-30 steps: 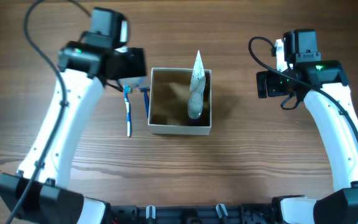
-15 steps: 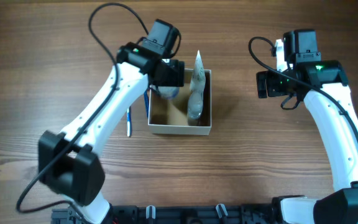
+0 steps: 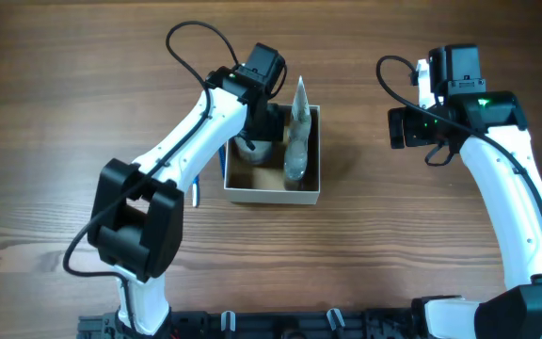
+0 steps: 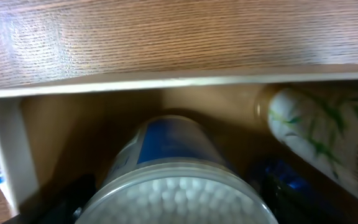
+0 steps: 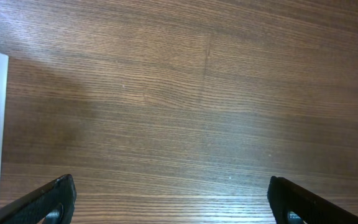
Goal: Pack container
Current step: 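Lift the swab tub into the box and release it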
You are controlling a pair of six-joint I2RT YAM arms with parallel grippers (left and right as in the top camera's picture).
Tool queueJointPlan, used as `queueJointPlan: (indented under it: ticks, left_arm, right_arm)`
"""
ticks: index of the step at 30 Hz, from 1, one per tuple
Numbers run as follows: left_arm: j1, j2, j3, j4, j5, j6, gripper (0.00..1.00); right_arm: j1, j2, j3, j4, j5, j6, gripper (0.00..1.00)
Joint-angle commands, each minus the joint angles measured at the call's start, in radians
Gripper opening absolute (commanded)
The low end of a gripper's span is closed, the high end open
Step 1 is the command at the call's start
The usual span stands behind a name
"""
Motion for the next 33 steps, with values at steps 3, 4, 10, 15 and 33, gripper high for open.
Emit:
queueJointPlan:
  ticks: [3, 4, 10, 15, 33]
  left_arm:
    - [-0.004, 0.011, 0.005, 0.032, -0.013, -0.016, 0.74]
    - [-0.005, 0.011, 0.005, 0.034, 0.002, -0.016, 0.73]
    - [-0.028, 0.011, 0.005, 0.056, 0.037, -0.015, 0.74]
    - [-0.037, 0.011, 0.005, 0.06, 0.037, -0.013, 0.78]
    - [-0.035, -0.029, 0.011, 0.029, 0.021, -0.012, 0.99]
  right_arm:
    - [-0.005, 0.008, 0.006, 0.004, 0.018, -0.008, 1.0]
    - [-0.005, 0.008, 0.006, 0.004, 0.018, -0.009, 1.0]
    - [-0.005, 0.008, 0.006, 0.004, 0.018, -0.008, 1.0]
    - [-0.005, 0.008, 0.006, 0.004, 0.018, -0.008, 1.0]
    - [-0.005, 0.008, 0.006, 0.004, 0.018, -0.008, 1.0]
